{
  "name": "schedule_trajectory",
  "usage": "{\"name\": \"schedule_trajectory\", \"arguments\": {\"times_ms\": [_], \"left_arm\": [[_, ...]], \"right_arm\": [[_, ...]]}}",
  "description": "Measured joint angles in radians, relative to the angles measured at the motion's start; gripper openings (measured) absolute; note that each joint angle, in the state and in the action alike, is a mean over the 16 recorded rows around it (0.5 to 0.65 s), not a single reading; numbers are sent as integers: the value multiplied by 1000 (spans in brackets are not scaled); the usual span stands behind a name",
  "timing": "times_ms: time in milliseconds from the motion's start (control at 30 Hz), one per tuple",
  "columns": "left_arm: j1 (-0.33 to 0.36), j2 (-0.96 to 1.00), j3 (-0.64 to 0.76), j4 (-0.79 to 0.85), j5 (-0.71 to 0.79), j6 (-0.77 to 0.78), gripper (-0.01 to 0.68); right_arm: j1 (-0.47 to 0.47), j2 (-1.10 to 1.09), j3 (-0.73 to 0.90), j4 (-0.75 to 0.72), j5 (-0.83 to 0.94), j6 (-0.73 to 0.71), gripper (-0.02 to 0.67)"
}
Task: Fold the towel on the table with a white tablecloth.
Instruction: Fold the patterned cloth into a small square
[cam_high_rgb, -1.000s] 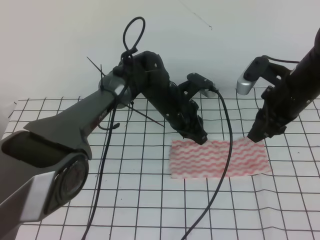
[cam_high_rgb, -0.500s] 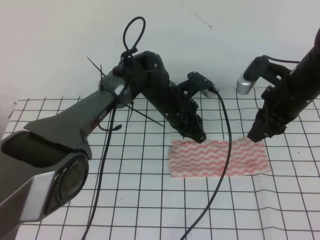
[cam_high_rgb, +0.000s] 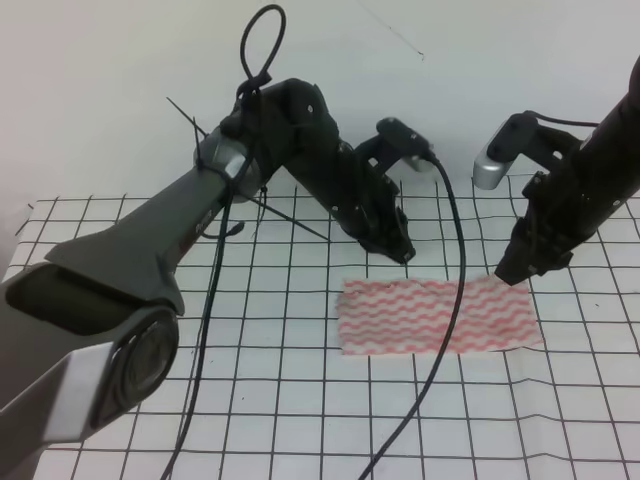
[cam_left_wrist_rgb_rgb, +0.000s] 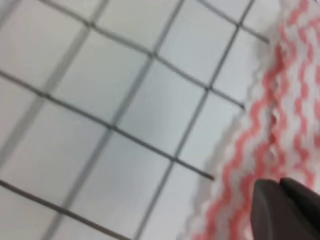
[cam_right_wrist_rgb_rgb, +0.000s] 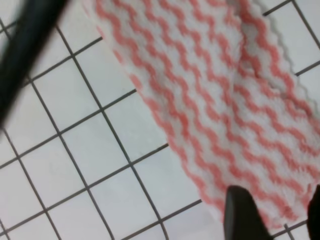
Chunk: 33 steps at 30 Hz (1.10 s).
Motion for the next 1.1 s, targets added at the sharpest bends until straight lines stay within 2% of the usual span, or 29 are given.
{"name": "schedule_trajectory", "arguments": {"times_ms": [400, 567, 767, 1100], "left_arm": [[7, 20, -13, 46, 79, -72, 198], [10, 24, -13, 64, 84, -77, 238], [11, 35, -13, 63, 84, -73, 198], [11, 47, -13, 37, 84, -51, 60]], "right_arm": [[0, 3, 0, 6, 3, 1, 282], [0, 2, 0, 6, 3, 2, 282], [0, -1, 0, 6, 3, 2, 282], [0, -3, 0, 6, -1, 2, 282]]}}
